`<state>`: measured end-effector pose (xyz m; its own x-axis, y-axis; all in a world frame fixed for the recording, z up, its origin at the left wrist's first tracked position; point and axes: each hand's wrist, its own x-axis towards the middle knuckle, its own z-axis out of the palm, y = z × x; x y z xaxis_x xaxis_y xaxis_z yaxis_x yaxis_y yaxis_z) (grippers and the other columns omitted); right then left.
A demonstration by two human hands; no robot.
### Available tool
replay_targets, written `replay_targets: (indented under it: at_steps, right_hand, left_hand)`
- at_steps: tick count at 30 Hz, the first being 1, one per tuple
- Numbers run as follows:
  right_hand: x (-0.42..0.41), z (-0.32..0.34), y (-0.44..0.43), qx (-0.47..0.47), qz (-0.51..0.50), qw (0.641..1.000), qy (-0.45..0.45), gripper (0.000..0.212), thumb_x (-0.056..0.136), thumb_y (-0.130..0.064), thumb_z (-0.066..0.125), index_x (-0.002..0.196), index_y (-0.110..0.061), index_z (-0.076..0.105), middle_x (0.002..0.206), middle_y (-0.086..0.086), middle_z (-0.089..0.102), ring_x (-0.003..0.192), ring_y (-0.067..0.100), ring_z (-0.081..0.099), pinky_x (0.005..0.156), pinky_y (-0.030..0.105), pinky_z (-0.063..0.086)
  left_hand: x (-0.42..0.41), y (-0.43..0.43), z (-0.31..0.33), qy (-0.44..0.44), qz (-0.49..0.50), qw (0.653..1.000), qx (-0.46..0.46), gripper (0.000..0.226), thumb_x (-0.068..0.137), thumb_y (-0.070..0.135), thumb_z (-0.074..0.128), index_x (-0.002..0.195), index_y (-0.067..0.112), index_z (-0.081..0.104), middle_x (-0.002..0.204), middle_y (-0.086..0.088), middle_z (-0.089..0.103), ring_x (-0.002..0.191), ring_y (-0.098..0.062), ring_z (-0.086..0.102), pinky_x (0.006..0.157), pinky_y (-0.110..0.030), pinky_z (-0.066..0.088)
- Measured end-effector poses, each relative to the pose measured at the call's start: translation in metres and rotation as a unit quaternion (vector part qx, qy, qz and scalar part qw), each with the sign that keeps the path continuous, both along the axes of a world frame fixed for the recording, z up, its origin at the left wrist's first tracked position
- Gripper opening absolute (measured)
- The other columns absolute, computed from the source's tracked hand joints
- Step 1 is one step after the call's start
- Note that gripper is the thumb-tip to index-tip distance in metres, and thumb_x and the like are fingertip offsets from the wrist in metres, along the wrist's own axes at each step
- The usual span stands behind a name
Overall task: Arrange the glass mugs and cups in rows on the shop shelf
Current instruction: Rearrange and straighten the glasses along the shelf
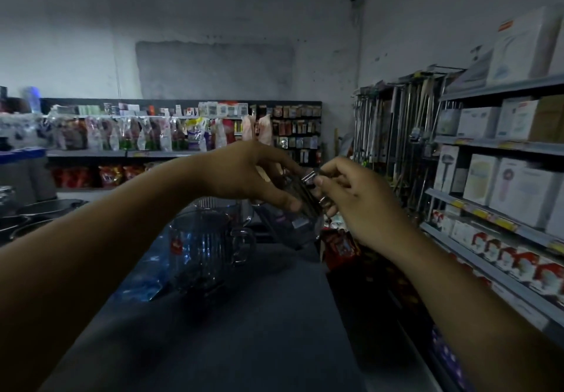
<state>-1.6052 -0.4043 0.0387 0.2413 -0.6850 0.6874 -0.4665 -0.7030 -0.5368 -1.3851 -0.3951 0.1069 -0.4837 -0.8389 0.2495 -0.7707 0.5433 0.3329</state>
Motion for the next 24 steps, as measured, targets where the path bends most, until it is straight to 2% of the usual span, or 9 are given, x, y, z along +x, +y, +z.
replay_targets:
  at_steps: [3, 5, 8, 10, 12, 15, 18, 22, 24]
  right_hand:
    - [0.006, -0.001, 0.000, 0.002, 0.025, 0.998, -0.062, 0.010, 0.101, -0.025, 0.061, 0.104, -0.016, 0.064, 0.094, -0.002, 0.070, 0.069, 0.002, 0.066, 0.057, 0.017, 0.051]
    - [0.012, -0.007, -0.003, 0.063, 0.049, 0.984, -0.158, 0.023, 0.095, -0.033, 0.068, 0.114, -0.021, 0.061, 0.104, -0.005, 0.071, 0.082, 0.001, 0.070, 0.064, 0.018, 0.055]
    - [0.028, -0.016, -0.005, 0.235, 0.165, 0.919, -0.272, 0.064, 0.080, -0.046, 0.077, 0.134, -0.020, 0.054, 0.122, 0.002, 0.071, 0.106, 0.015, 0.072, 0.089, 0.040, 0.060]
    - [0.038, -0.018, -0.006, 0.272, 0.247, 0.867, -0.336, 0.065, 0.078, -0.038, 0.077, 0.134, -0.013, 0.057, 0.123, 0.011, 0.072, 0.112, 0.029, 0.071, 0.096, 0.052, 0.055]
    - [0.043, -0.012, -0.003, 0.249, 0.262, 0.864, -0.349, 0.055, 0.080, -0.032, 0.074, 0.128, -0.009, 0.062, 0.119, 0.014, 0.074, 0.110, 0.033, 0.071, 0.095, 0.051, 0.055]
    - [0.036, -0.001, -0.006, 0.200, 0.196, 0.920, -0.275, 0.046, 0.076, -0.039, 0.078, 0.114, -0.015, 0.071, 0.107, 0.010, 0.077, 0.104, 0.033, 0.073, 0.094, 0.051, 0.056]
    - [0.023, 0.013, -0.011, 0.167, 0.086, 0.975, -0.120, 0.060, 0.065, -0.060, 0.083, 0.115, -0.030, 0.070, 0.109, -0.004, 0.076, 0.100, 0.017, 0.074, 0.093, 0.046, 0.057]
    - [0.015, 0.026, -0.019, 0.152, -0.027, 0.988, 0.030, 0.078, 0.062, -0.068, 0.082, 0.128, -0.030, 0.061, 0.122, -0.007, 0.064, 0.106, 0.009, 0.062, 0.081, 0.030, 0.049]
    - [0.018, 0.031, -0.023, 0.155, -0.065, 0.981, 0.101, 0.091, 0.055, -0.075, 0.080, 0.129, -0.026, 0.061, 0.125, -0.005, 0.062, 0.108, 0.015, 0.060, 0.084, 0.033, 0.049]
  left_hand:
    - [0.004, 0.007, 0.001, 0.051, -0.001, 0.998, -0.036, 0.057, 0.063, 0.055, 0.081, 0.116, 0.035, 0.071, 0.099, 0.010, 0.076, 0.086, -0.007, 0.073, 0.082, -0.039, 0.062]
    - [0.012, 0.008, 0.000, 0.116, 0.003, 0.992, -0.047, 0.048, 0.068, 0.044, 0.084, 0.112, 0.028, 0.073, 0.096, 0.004, 0.078, 0.085, -0.016, 0.075, 0.076, -0.041, 0.063]
    - [0.021, 0.008, -0.002, 0.207, 0.010, 0.978, -0.028, 0.039, 0.075, 0.035, 0.080, 0.109, 0.018, 0.070, 0.092, -0.008, 0.078, 0.083, -0.032, 0.074, 0.063, -0.033, 0.062]
    - [0.023, 0.011, -0.004, 0.251, -0.002, 0.968, 0.002, 0.041, 0.077, 0.033, 0.077, 0.111, 0.012, 0.068, 0.092, -0.012, 0.077, 0.085, -0.036, 0.074, 0.066, -0.038, 0.063]
    - [0.025, 0.014, -0.004, 0.276, -0.014, 0.960, 0.029, 0.043, 0.078, 0.032, 0.075, 0.113, 0.009, 0.065, 0.094, -0.013, 0.077, 0.087, -0.036, 0.075, 0.075, -0.047, 0.063]
    - [0.031, 0.015, -0.002, 0.229, 0.003, 0.972, 0.048, 0.054, 0.077, 0.043, 0.074, 0.120, 0.012, 0.061, 0.101, -0.013, 0.076, 0.093, -0.033, 0.074, 0.082, -0.051, 0.062]
    - [0.042, 0.017, 0.003, 0.096, 0.076, 0.992, 0.039, 0.075, 0.073, 0.065, 0.062, 0.132, 0.020, 0.055, 0.111, -0.005, 0.072, 0.095, -0.021, 0.072, 0.084, -0.045, 0.062]
    - [0.062, 0.014, -0.003, 0.014, 0.127, 0.991, -0.030, 0.062, 0.089, 0.058, 0.058, 0.136, 0.018, 0.053, 0.121, -0.004, 0.068, 0.099, -0.015, 0.067, 0.079, -0.031, 0.055]
    - [0.067, 0.009, -0.010, -0.019, 0.142, 0.989, -0.037, 0.057, 0.091, 0.051, 0.063, 0.135, 0.016, 0.054, 0.124, -0.005, 0.067, 0.102, -0.016, 0.065, 0.085, -0.031, 0.054]
